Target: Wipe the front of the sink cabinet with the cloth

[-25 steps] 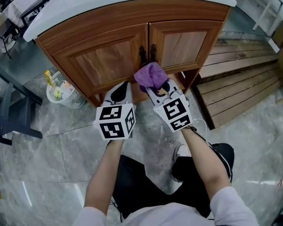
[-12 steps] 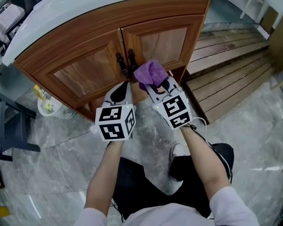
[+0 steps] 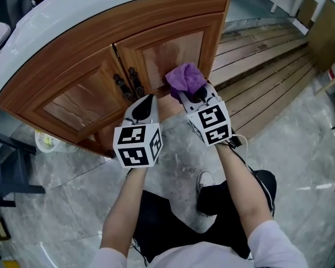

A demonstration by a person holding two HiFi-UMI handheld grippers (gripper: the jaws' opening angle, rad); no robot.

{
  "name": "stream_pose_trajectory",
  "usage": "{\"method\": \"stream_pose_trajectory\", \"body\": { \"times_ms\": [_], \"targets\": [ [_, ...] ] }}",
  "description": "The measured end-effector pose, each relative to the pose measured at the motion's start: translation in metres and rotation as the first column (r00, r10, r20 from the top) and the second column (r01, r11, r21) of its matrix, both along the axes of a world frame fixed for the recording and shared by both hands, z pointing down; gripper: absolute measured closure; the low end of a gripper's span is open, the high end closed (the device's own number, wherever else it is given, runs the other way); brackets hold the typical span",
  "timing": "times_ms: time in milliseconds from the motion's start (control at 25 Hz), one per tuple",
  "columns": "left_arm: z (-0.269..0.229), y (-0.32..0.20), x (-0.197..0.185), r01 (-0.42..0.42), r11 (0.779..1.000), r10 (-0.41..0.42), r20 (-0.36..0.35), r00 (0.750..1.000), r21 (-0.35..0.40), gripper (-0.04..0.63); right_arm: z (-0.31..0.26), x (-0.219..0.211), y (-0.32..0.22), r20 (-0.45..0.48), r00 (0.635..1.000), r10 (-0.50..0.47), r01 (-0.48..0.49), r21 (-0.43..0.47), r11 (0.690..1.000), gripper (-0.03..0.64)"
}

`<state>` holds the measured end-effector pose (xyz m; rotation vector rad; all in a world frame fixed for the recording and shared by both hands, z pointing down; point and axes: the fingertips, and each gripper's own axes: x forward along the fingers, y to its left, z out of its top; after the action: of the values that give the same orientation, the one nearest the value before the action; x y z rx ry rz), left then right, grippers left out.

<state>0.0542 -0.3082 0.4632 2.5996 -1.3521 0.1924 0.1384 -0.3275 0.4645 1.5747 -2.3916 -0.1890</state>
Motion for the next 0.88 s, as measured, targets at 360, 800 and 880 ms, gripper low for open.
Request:
{"method": "stream_pose_trajectory", "body": {
  "times_ms": [360, 800, 880],
  "targets": [
    [-0.001, -0.008, 0.054, -0.099, 0.995, 0.099, 0.014, 0.995, 0.007, 0.590, 0.002, 0.064, -0.016, 0.023, 0.989, 0.144, -0.144, -0.019, 0.989, 0.543],
    [0.001, -0.009, 0.079, -0.133, 0.991, 0.133, 0.009, 0.991, 0.008, 0.591, 0.000, 0.111, -0.012, 0.059, 0.958, 0.279, -0.279, -0.017, 0.960, 0.543],
    [-0.001, -0.009, 0.080, -0.132, 0.991, 0.132, 0.004, 0.991, 0.011, 0.590, -0.006, 0.107, -0.009, 0.082, 0.959, 0.272, -0.272, -0.014, 0.962, 0.543]
  ]
}}
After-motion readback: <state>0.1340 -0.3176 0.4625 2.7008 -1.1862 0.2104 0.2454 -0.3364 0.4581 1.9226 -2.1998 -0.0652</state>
